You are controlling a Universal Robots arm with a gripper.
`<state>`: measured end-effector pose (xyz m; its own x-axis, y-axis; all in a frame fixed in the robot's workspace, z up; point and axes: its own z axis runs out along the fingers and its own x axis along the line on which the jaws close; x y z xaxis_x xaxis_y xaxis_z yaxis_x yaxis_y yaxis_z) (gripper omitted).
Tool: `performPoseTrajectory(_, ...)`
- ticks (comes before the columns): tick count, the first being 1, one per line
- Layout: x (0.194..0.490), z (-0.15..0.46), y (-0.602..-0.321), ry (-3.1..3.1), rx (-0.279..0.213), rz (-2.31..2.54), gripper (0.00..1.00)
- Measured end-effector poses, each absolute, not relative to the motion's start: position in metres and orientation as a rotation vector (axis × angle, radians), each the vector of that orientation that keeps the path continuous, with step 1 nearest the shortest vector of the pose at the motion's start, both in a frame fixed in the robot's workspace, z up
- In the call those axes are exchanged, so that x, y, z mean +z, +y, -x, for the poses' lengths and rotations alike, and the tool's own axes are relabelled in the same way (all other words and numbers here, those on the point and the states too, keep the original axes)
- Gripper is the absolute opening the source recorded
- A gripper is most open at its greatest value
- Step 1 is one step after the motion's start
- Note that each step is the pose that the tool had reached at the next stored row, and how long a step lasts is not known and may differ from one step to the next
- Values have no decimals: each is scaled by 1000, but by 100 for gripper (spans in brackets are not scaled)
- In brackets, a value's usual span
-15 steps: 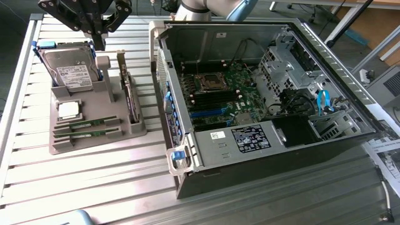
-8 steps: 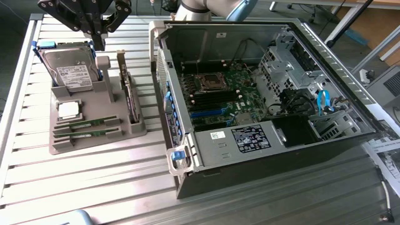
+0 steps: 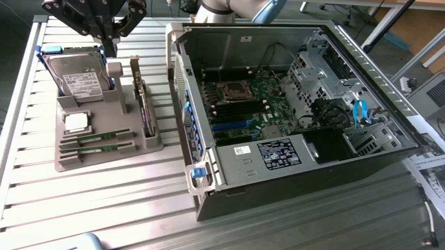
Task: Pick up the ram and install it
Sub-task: 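Reach for the ram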
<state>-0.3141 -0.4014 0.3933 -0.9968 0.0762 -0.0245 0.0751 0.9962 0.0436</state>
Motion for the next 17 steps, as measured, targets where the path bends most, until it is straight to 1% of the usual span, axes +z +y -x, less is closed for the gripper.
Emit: performPoseTrajectory(17, 393, 314, -407, 3113, 66, -118, 11)
